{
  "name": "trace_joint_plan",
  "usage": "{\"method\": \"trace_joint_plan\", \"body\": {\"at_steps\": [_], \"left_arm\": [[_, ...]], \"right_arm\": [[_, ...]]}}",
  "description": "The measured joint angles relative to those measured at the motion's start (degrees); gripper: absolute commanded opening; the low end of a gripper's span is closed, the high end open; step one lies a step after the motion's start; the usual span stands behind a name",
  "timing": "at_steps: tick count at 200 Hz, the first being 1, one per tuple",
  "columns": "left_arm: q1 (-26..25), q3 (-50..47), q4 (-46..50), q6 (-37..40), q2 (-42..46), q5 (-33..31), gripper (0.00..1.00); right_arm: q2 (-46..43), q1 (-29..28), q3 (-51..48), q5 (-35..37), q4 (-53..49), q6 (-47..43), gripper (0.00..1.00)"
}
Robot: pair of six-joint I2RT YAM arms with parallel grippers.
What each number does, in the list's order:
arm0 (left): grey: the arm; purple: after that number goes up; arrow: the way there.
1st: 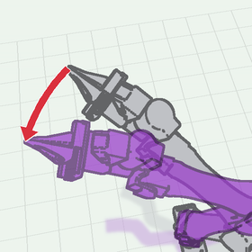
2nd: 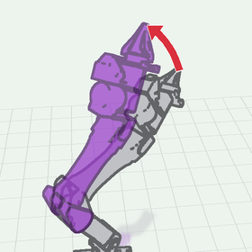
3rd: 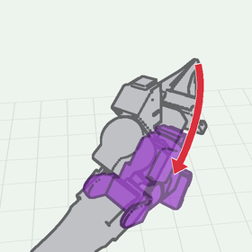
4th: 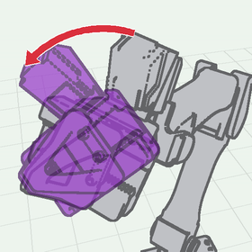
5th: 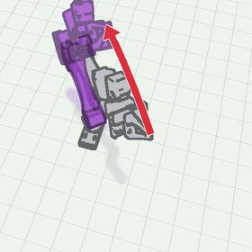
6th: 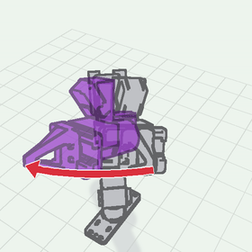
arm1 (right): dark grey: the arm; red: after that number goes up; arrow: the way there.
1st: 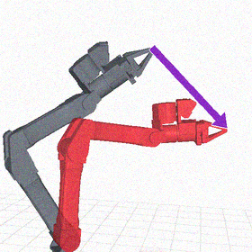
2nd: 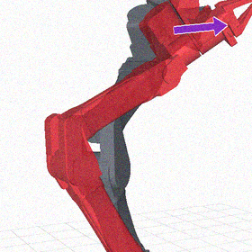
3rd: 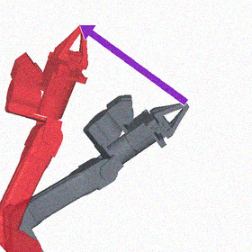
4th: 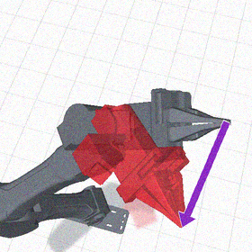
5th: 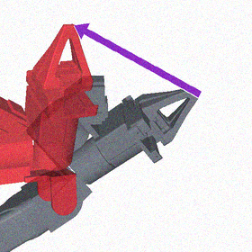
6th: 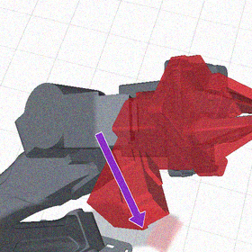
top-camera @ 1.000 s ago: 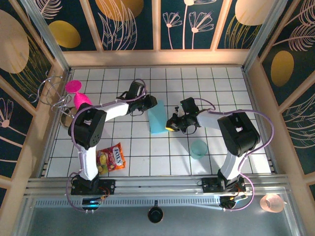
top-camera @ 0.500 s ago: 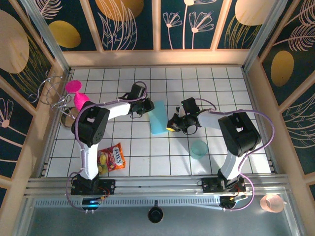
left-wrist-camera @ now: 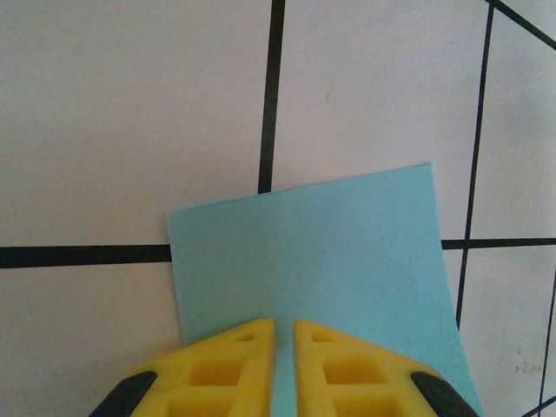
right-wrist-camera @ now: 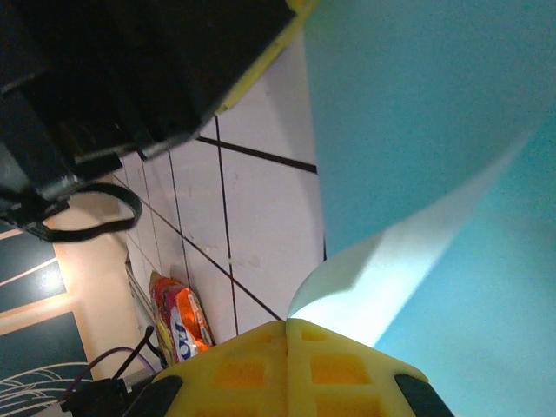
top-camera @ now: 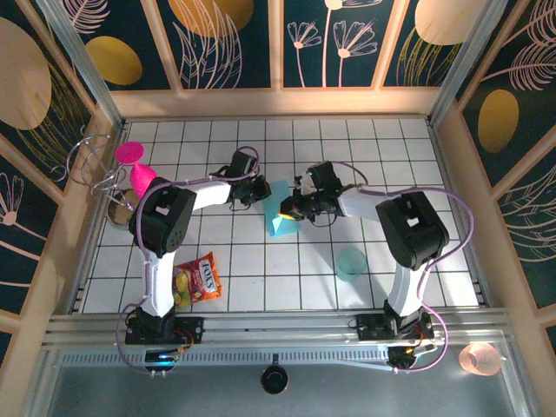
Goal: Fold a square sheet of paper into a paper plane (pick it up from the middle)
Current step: Fold the triangle a second time at the center of the table.
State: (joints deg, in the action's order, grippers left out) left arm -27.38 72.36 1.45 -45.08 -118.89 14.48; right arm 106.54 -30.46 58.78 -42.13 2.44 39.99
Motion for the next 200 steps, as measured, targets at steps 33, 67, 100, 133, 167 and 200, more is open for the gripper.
{"method": "trace_joint_plan", "body": {"at_steps": [33, 67, 100, 133, 167, 200], "left_arm": [[0.0, -0.09, -0.28, 0.0, 0.0, 0.02, 0.14], [0.0, -0.2, -0.44, 0.0, 0.0, 0.04, 0.14], [0.0, -0.37, -0.92, 0.02, 0.0, 0.13, 0.14], [0.0, -0.48, -1.25, 0.02, 0.0, 0.24, 0.14], [0.04, -0.59, -1.42, 0.02, 0.02, 0.48, 0.14], [0.04, -0.59, -1.44, 0.02, 0.0, 0.5, 0.14]], "right_arm": [[2.93, -0.66, 1.36, 0.7, 1.75, 1.05, 0.0], [4.42, -1.62, 1.42, 3.39, 2.43, 2.45, 0.0], [5.18, -1.92, 1.7, 5.53, 3.34, 3.72, 0.0], [5.38, -1.95, 1.7, 6.91, 4.76, 4.83, 0.0], [6.43, -2.21, 2.21, 7.39, 5.31, 5.35, 0.0], [7.1, -2.75, 3.02, 7.39, 5.27, 5.31, 0.0]]}}
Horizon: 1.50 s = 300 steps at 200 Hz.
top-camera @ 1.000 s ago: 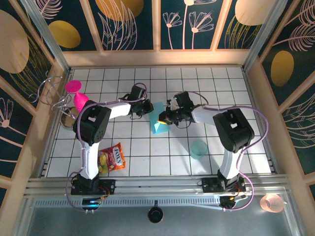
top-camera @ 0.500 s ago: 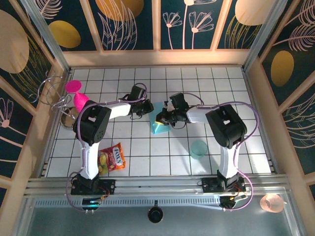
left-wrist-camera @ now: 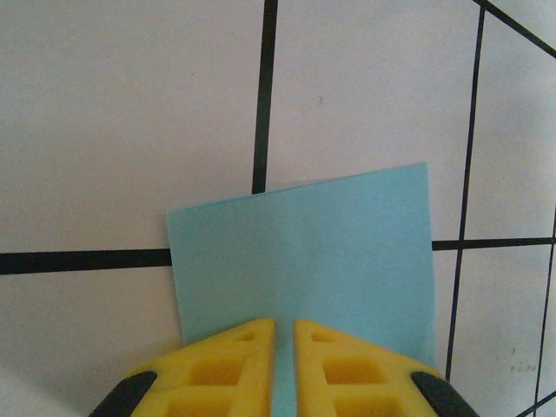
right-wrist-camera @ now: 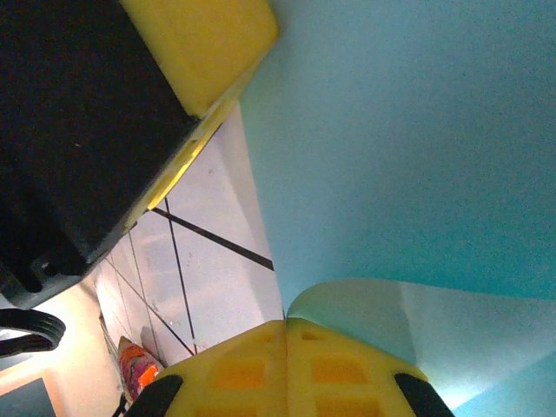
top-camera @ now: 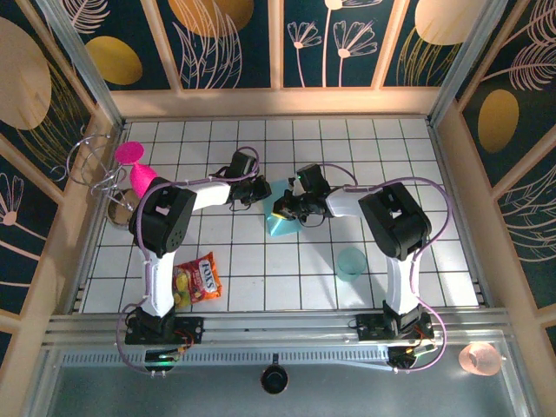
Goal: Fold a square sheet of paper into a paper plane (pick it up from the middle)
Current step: Fold the triangle a second time at the center of the table.
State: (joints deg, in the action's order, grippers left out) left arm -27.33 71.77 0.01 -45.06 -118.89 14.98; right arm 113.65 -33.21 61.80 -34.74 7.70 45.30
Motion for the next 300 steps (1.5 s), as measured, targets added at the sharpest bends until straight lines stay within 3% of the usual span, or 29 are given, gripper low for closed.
{"method": "trace_joint_plan", "body": {"at_steps": [300], "left_arm": [[0.04, -1.77, -1.75, -0.02, 0.79, 1.03, 0.15]], "right_arm": [[1.73, -0.15, 0.74, 0.9, -1.77, -0.2, 0.03]]}}
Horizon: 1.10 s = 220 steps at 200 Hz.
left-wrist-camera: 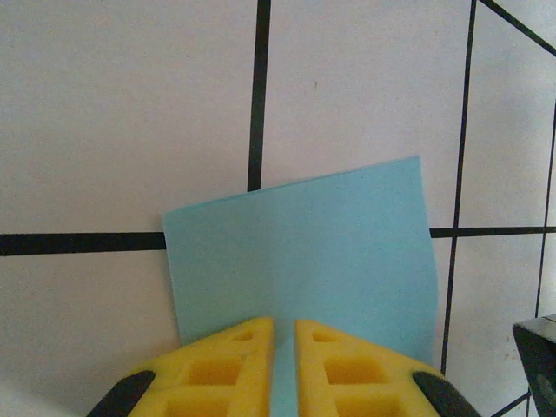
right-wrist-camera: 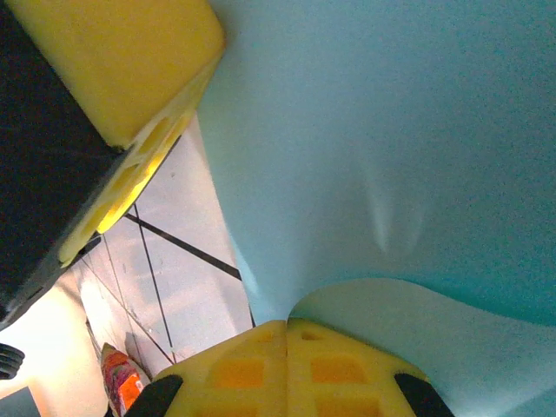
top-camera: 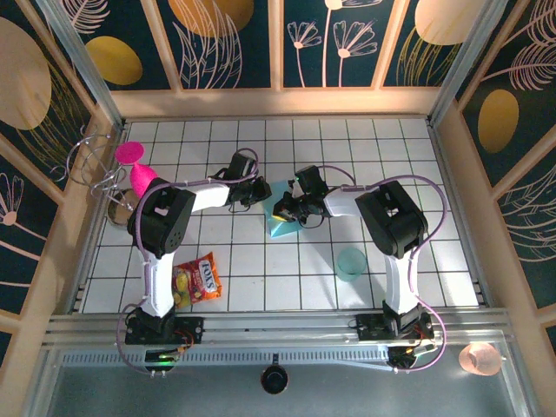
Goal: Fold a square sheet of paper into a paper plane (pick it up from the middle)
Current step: Fold the triangle a second time at the center of the table.
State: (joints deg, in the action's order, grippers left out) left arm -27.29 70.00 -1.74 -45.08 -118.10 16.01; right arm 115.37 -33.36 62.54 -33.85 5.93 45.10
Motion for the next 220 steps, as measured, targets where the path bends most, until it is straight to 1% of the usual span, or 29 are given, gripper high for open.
{"method": "trace_joint_plan", "body": {"at_steps": [41, 69, 110, 129, 154, 177, 190, 220], "left_arm": [[0.0, -0.04, 1.31, 0.0, 0.92, -0.11, 0.17], [0.11, 0.7, 3.58, 0.04, 3.08, -1.57, 0.2], [1.88, 1.57, 4.63, 0.02, 8.61, -4.48, 0.24], [3.17, 0.72, 4.48, -0.04, 11.43, -5.81, 0.26], [4.46, -2.45, 4.46, -0.24, 15.04, -6.93, 0.27], [4.57, -5.07, 4.17, -0.52, 16.28, -6.78, 0.27], [4.37, -6.71, 3.87, -0.83, 16.52, -5.99, 0.25], [2.97, -9.18, 3.69, -1.92, 16.61, -4.33, 0.19]], "right_arm": [[0.68, 0.0, 0.87, -0.13, -0.81, -0.15, 0.14], [0.74, -0.02, 1.27, -0.5, -0.74, -0.17, 0.22], [0.74, -0.11, 1.9, -1.49, -0.52, -0.15, 0.36], [0.72, -0.13, 1.97, -2.19, -0.09, -0.15, 0.41], [0.63, -0.13, 1.97, -2.4, 0.15, -0.02, 0.41], [0.63, -0.11, 1.97, -2.25, 0.11, -0.17, 0.35], [0.63, -0.11, 1.92, -1.9, 0.0, -0.33, 0.31], [0.68, -0.11, 1.79, -1.22, -0.26, -0.94, 0.28]]}}
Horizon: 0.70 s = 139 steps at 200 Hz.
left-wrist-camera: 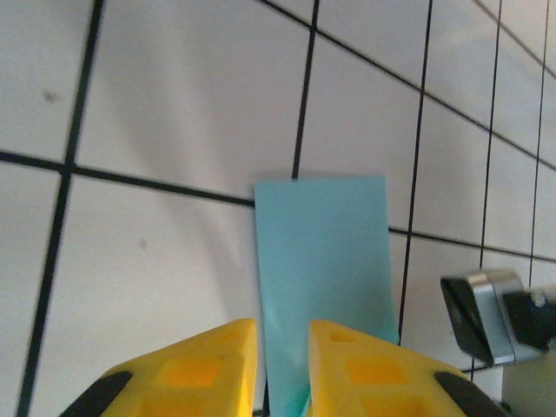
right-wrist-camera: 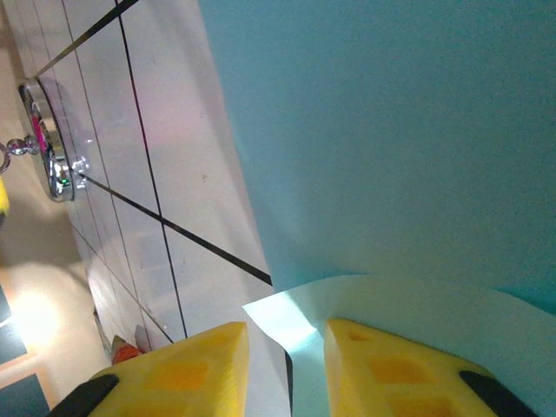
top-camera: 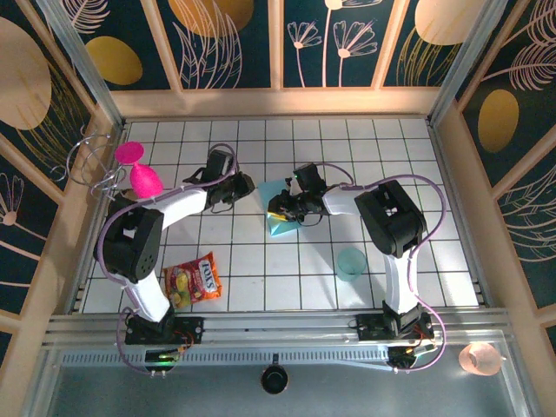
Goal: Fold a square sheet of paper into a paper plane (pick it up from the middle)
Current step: Fold the triangle a second time at the center of the table.
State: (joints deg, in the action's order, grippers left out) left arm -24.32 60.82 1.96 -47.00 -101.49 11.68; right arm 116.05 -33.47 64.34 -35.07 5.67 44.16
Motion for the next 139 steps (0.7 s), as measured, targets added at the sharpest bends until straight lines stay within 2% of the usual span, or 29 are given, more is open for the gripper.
{"method": "trace_joint_plan", "body": {"at_steps": [45, 95, 118, 139], "left_arm": [[-2.54, -2.45, -2.32, -1.73, 0.0, 2.73, 0.13], [-4.09, -3.91, -4.83, -3.91, -0.02, 5.05, 0.04], [-4.76, -4.09, -5.84, -4.81, -0.15, 5.97, 0.0], [-5.51, -4.09, -6.47, -5.01, -0.81, 6.47, 0.0]], "right_arm": [[0.04, 0.0, 0.0, 0.59, -0.33, -0.44, 0.22], [0.57, 0.17, 0.0, 1.22, -1.6, -1.03, 0.03], [0.66, 0.28, 0.0, 1.05, -1.57, -1.53, 0.0], [0.72, 0.28, 0.0, 0.98, -1.57, -1.64, 0.0]]}}
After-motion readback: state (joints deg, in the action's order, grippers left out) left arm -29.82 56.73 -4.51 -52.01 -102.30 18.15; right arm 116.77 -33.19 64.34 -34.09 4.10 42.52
